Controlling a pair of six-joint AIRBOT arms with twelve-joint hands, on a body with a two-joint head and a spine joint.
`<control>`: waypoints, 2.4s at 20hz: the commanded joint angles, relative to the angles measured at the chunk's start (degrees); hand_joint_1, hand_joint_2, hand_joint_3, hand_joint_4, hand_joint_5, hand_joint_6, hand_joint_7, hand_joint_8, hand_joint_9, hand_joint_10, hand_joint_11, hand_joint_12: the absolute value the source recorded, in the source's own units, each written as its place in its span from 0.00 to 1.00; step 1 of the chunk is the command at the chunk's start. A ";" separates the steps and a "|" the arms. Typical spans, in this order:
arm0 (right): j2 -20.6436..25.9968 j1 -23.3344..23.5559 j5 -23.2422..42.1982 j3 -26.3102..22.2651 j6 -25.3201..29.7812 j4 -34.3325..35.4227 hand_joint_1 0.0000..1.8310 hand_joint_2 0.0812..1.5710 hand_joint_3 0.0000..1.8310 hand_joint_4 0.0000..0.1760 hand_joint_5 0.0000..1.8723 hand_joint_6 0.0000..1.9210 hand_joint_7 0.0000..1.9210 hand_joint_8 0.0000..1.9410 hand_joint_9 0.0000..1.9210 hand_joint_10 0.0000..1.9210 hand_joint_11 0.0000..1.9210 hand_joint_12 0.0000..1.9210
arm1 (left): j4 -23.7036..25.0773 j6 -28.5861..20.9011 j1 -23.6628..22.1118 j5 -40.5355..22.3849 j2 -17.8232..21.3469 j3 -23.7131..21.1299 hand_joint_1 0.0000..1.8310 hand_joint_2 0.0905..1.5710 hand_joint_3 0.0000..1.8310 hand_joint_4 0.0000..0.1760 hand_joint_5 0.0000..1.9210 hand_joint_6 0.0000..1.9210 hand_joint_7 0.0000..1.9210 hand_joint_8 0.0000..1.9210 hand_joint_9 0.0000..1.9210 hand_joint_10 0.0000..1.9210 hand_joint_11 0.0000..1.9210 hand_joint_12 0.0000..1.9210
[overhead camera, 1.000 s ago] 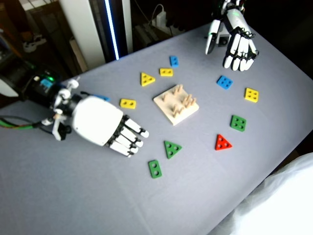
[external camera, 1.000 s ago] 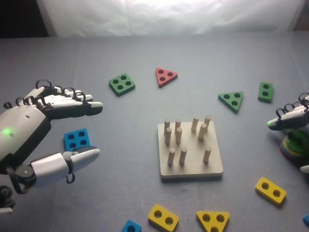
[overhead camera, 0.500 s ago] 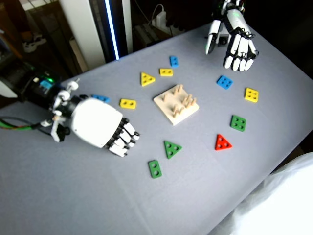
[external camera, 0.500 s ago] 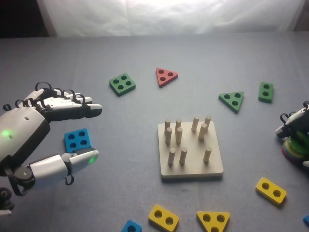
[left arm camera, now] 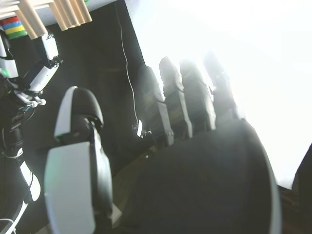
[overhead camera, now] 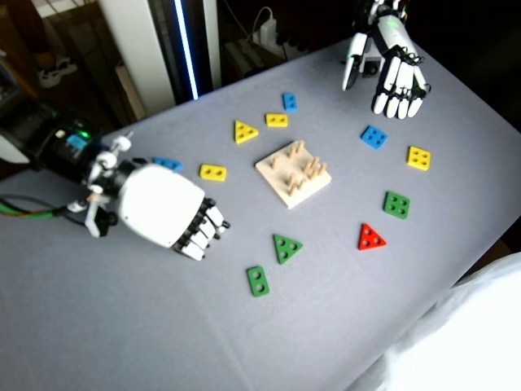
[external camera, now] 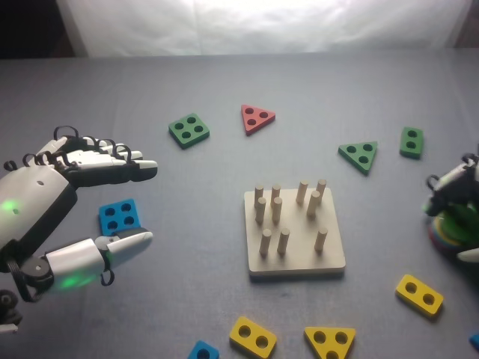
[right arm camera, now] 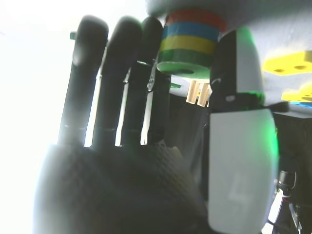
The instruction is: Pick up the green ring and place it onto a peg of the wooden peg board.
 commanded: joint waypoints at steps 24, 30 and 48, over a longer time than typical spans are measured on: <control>-7.61 13.93 7.65 1.48 11.16 -22.50 0.69 0.69 0.00 0.00 0.63 0.22 0.46 0.70 0.59 0.72 0.60 0.84 | 1.10 -0.45 -0.41 -7.70 -0.01 -0.13 0.45 0.69 0.00 0.00 0.34 0.00 0.28 0.00 0.21 0.00 0.00 0.35; -9.02 14.44 6.08 1.90 11.17 -24.09 0.65 0.66 0.00 0.00 0.58 0.40 0.40 0.82 0.55 0.98 0.61 1.00 | 1.10 -0.54 -0.41 -7.66 -0.10 -0.09 0.46 0.69 0.00 0.00 0.34 0.00 0.28 0.00 0.21 0.00 0.00 0.34; -10.34 15.00 5.71 2.19 11.18 -24.89 0.50 0.66 0.00 0.26 0.31 0.00 0.23 0.04 0.23 0.30 0.16 0.61 | 1.03 -0.69 -0.39 -7.86 -0.13 -0.08 0.43 0.69 0.00 0.00 0.36 0.00 0.29 0.00 0.22 0.00 0.00 0.44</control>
